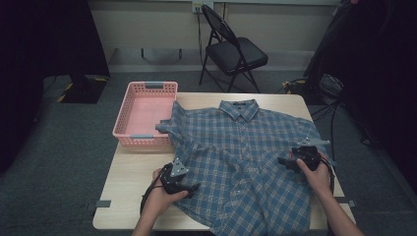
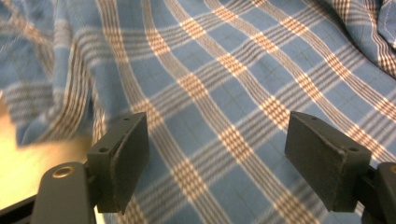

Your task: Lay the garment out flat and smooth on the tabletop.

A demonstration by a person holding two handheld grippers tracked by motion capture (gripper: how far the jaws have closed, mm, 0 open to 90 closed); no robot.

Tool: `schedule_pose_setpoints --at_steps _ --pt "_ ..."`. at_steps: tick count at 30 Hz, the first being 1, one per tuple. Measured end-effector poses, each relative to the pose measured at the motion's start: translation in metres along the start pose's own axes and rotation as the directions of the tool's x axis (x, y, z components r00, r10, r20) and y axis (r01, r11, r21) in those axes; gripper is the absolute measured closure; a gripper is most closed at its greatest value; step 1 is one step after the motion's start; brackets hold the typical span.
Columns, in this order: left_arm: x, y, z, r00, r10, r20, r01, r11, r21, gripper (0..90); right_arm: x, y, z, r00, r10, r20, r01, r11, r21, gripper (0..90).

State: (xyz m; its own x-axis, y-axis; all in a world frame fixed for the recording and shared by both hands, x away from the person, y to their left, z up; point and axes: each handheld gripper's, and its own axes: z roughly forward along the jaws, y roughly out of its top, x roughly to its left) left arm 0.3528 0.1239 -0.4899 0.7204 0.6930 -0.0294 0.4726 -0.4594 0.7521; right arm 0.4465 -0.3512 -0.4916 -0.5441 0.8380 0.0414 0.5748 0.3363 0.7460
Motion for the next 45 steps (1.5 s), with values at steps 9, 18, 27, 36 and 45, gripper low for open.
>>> schedule_pose_setpoints --at_steps 9,18,27,36,45 --pt "0.001 -0.015 -0.014 0.9986 -0.022 -0.048 0.022 0.9996 0.019 25.0 -0.001 -0.003 0.007 0.9980 -0.062 0.008 0.062 0.998 0.016 13.3" --pt "-0.002 -0.020 -0.016 0.9973 -0.028 -0.067 0.029 0.9993 0.022 37.8 -0.002 -0.003 0.007 0.9986 -0.053 0.000 0.053 0.998 0.020 12.7" --pt "-0.006 -0.019 -0.017 0.9988 -0.030 -0.038 0.030 0.9994 0.017 73.2 -0.002 -0.003 0.007 0.9986 -0.053 0.002 0.053 0.998 0.018 12.8" --pt "-0.006 -0.022 -0.025 0.9992 -0.030 0.028 0.028 0.9984 0.048 88.0 -0.002 -0.003 0.007 0.9987 -0.051 0.002 0.051 0.998 0.019 12.8" --pt "-0.017 -0.046 -0.060 0.9943 -0.077 0.074 0.070 0.9932 0.093 87.9 -0.001 -0.003 0.006 0.9988 -0.048 0.006 0.048 0.999 0.020 12.8"
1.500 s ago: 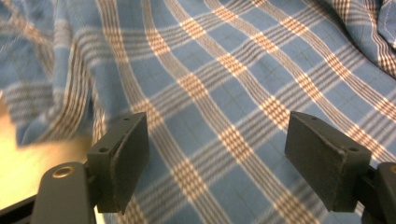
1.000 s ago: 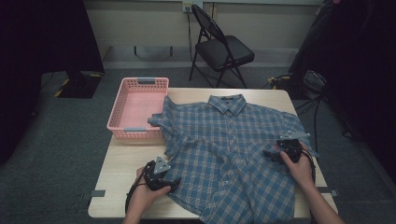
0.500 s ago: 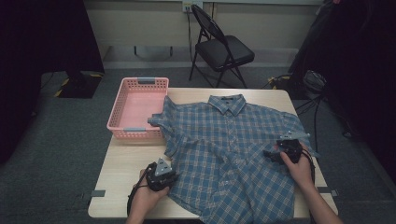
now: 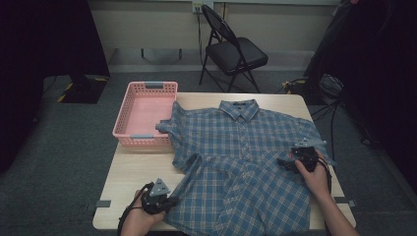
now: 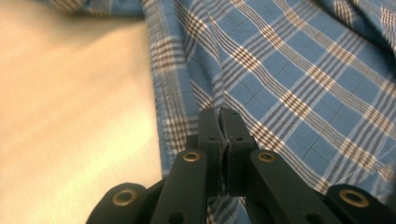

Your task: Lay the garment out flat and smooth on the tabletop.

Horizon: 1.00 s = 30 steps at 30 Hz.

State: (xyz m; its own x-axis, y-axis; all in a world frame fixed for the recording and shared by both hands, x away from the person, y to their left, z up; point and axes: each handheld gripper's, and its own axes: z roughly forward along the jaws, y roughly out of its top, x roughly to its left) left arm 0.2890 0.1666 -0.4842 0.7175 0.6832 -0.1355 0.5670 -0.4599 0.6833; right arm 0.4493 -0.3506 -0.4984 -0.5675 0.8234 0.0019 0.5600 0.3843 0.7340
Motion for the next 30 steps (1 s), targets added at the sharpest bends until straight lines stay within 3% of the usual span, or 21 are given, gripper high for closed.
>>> schedule_pose_setpoints --at_steps 2,5,7,9,11,14,16,19,25,30 --pt "-0.001 0.001 -0.004 0.9995 -0.022 -0.020 0.021 0.9988 -0.044 81.0 0.000 0.000 0.000 1.0000 0.001 0.001 -0.001 1.000 0.001 12.8" --pt "0.002 0.012 -0.003 0.9947 -0.021 -0.101 0.008 0.9912 -0.132 52.6 0.000 0.000 0.000 1.0000 0.002 0.002 -0.002 1.000 0.001 12.8" --pt "0.004 0.023 0.003 0.9904 0.023 -0.136 -0.044 0.9870 -0.154 49.5 0.000 0.000 0.000 1.0000 0.002 0.002 -0.002 1.000 0.001 12.8" --pt "0.009 0.033 0.015 0.9823 0.032 -0.184 -0.060 0.9870 -0.149 43.0 0.000 0.000 0.000 1.0000 0.003 0.002 -0.003 1.000 0.001 12.8" --pt "0.016 0.038 0.030 0.9817 0.003 -0.190 -0.030 0.9898 -0.139 44.6 0.000 0.000 0.000 1.0000 0.003 0.002 -0.003 1.000 0.001 12.8" --pt "0.019 0.037 0.045 0.9826 0.018 -0.185 -0.033 0.9962 -0.080 54.0 0.000 0.000 0.000 1.0000 0.003 0.003 -0.003 1.000 0.001 12.8" --pt "0.020 0.037 0.044 0.9878 -0.015 -0.155 0.003 0.9966 -0.082 67.6 0.000 0.000 0.000 1.0000 0.004 0.002 -0.004 1.000 0.000 12.8" --pt "0.017 0.037 0.039 0.9917 -0.012 -0.128 0.006 0.9989 -0.046 84.1 0.000 0.000 0.000 1.0000 0.003 0.002 -0.003 1.000 0.001 12.8" --pt "0.009 0.027 0.026 0.9976 -0.007 -0.069 0.007 1.0000 -0.003 87.3 0.000 0.000 0.000 1.0000 0.004 0.003 -0.004 1.000 0.001 12.8" --pt "0.000 0.010 0.011 0.9995 -0.033 -0.001 0.033 0.9995 -0.005 86.8 0.001 0.000 0.000 1.0000 0.005 0.004 -0.005 1.000 0.001 12.7"
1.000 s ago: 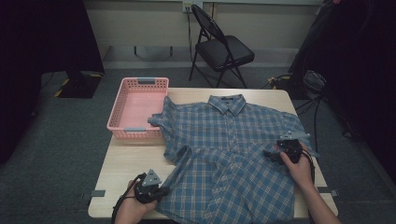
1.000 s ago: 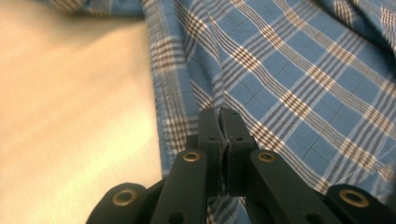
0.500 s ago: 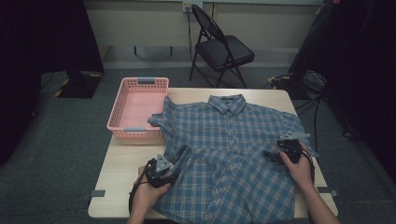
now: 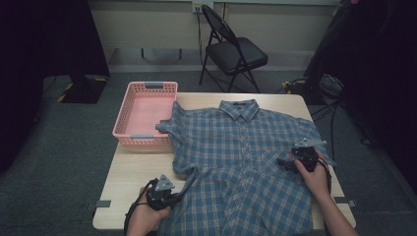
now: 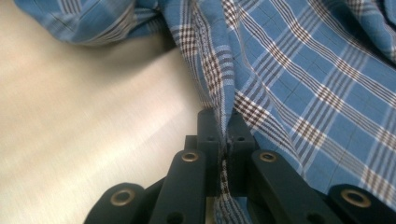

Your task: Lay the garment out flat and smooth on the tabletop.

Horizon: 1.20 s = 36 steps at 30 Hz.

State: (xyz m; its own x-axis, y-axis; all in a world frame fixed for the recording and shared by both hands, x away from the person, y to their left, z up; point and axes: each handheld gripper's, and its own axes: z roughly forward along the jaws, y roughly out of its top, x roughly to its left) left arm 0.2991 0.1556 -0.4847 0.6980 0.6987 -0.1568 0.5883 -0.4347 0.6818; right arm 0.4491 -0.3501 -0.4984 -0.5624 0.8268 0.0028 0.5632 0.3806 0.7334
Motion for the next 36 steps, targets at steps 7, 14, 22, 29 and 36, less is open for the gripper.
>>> schedule_pose_setpoints --at_steps 7,14,22,29,36 --pt "0.001 0.016 0.002 0.9925 -0.017 -0.121 -0.002 0.9875 -0.157 44.1 0.000 0.000 0.000 1.0000 0.001 0.001 -0.001 1.000 -0.001 12.7" --pt "0.001 0.028 0.029 0.9967 0.011 -0.081 -0.016 0.9977 -0.066 74.4 0.000 0.000 0.000 1.0000 0.001 0.002 -0.001 1.000 -0.001 12.7" --pt "-0.001 0.016 0.013 0.9994 -0.021 -0.027 0.021 0.9997 0.010 87.3 0.000 0.000 0.000 1.0000 0.002 0.002 -0.002 1.000 -0.001 12.7" --pt "-0.004 -0.009 -0.009 0.9978 -0.064 0.018 0.064 0.9977 0.024 87.3 0.000 0.000 0.000 1.0000 0.001 0.002 -0.001 1.000 -0.001 12.7" --pt "-0.004 -0.002 -0.006 0.9963 -0.082 -0.027 0.080 0.9937 -0.079 65.2 0.001 0.001 0.001 1.0000 0.001 0.002 -0.001 1.000 -0.001 12.7"
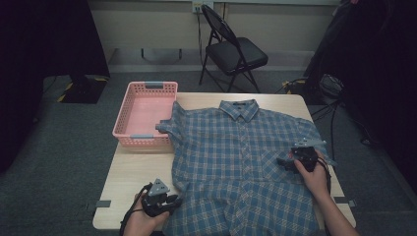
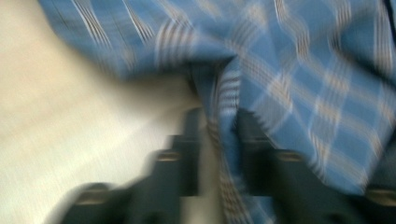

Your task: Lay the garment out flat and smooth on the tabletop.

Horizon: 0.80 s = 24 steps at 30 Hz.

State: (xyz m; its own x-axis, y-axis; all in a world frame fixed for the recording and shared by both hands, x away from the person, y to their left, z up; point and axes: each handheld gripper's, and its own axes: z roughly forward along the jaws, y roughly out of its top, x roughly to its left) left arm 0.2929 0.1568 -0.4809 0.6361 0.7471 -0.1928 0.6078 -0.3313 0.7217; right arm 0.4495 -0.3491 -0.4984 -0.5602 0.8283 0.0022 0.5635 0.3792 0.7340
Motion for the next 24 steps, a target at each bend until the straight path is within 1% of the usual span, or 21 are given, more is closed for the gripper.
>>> schedule_pose_setpoints --at_steps 1,2,4,5,6,7,8,9,11,14,15,17,20,21,22,23,24 --pt "0.001 0.003 0.005 0.9998 0.006 -0.018 -0.007 0.9998 -0.020 61.7 0.000 0.000 0.000 1.0000 0.000 0.000 0.000 1.000 0.000 12.7" --pt "0.001 0.005 0.009 0.9992 0.013 -0.037 -0.014 0.9998 -0.015 58.1 0.000 0.000 0.000 1.0000 0.000 0.000 0.000 1.000 0.000 12.7" --pt "0.001 0.007 0.016 0.9994 0.020 -0.027 -0.020 0.9998 0.007 62.8 0.000 0.000 0.000 1.0000 0.001 0.000 -0.001 1.000 0.001 12.6" --pt "0.000 0.008 0.018 0.9996 0.024 -0.015 -0.023 0.9992 0.031 68.2 0.000 0.000 0.000 1.0000 0.002 0.000 -0.002 1.000 0.001 12.7" --pt "-0.001 0.008 0.018 0.9993 0.036 -0.013 -0.035 0.9982 0.048 78.9 0.000 0.001 0.000 1.0000 0.002 0.000 -0.002 1.000 0.001 12.7" --pt "-0.002 0.007 0.018 0.9990 0.044 -0.012 -0.043 0.9969 0.066 81.6 0.000 0.001 0.001 1.0000 0.002 0.000 -0.002 1.000 0.001 12.6" --pt "-0.003 0.007 0.016 0.9987 0.050 -0.005 -0.050 0.9955 0.081 84.8 0.000 0.001 0.001 1.0000 0.002 0.000 -0.002 1.000 0.000 12.6" --pt "-0.003 0.006 0.012 0.9985 0.054 0.008 -0.054 0.9943 0.092 86.1 0.000 0.001 0.001 1.0000 0.002 0.000 -0.002 1.000 0.000 12.6" --pt "-0.002 0.003 0.005 0.9984 0.053 0.021 -0.055 0.9937 0.098 86.8 0.000 0.001 0.001 1.0000 0.002 0.001 -0.002 1.000 0.000 12.6" --pt "0.000 -0.007 -0.007 0.9978 0.033 0.057 -0.038 0.9946 0.097 87.0 0.000 0.001 0.001 1.0000 0.002 0.001 -0.002 1.000 0.000 12.6" --pt "0.002 -0.010 -0.009 0.9973 0.036 0.064 -0.042 0.9941 0.100 86.9 0.000 0.001 0.001 1.0000 0.002 0.000 -0.002 1.000 0.001 12.7" --pt "0.004 -0.015 -0.012 0.9961 0.031 0.083 -0.040 0.9929 0.112 86.6 0.000 0.001 0.001 1.0000 0.002 0.000 -0.002 1.000 0.001 12.6" --pt "0.008 -0.016 -0.017 0.9955 0.033 0.088 -0.042 0.9929 0.111 84.8 0.000 0.001 0.001 1.0000 0.002 0.001 -0.002 1.000 0.001 12.6" --pt "0.009 -0.014 -0.018 0.9962 0.033 0.081 -0.041 0.9940 0.101 82.7 0.000 0.001 0.001 1.0000 0.002 0.001 -0.002 1.000 0.001 12.6" --pt "0.011 -0.012 -0.019 0.9968 0.037 0.070 -0.044 0.9952 0.088 77.3 0.000 0.001 0.001 1.0000 0.002 0.001 -0.002 1.000 0.001 12.6" --pt "0.014 -0.009 -0.021 0.9977 0.046 0.049 -0.049 0.9968 0.063 69.2 0.000 0.001 0.001 1.0000 0.002 0.001 -0.002 1.000 0.001 12.6" --pt "0.016 -0.004 -0.022 0.9987 0.045 0.022 -0.046 0.9984 0.032 62.9 0.000 0.001 0.001 1.0000 0.002 0.001 -0.002 1.000 0.001 12.6"
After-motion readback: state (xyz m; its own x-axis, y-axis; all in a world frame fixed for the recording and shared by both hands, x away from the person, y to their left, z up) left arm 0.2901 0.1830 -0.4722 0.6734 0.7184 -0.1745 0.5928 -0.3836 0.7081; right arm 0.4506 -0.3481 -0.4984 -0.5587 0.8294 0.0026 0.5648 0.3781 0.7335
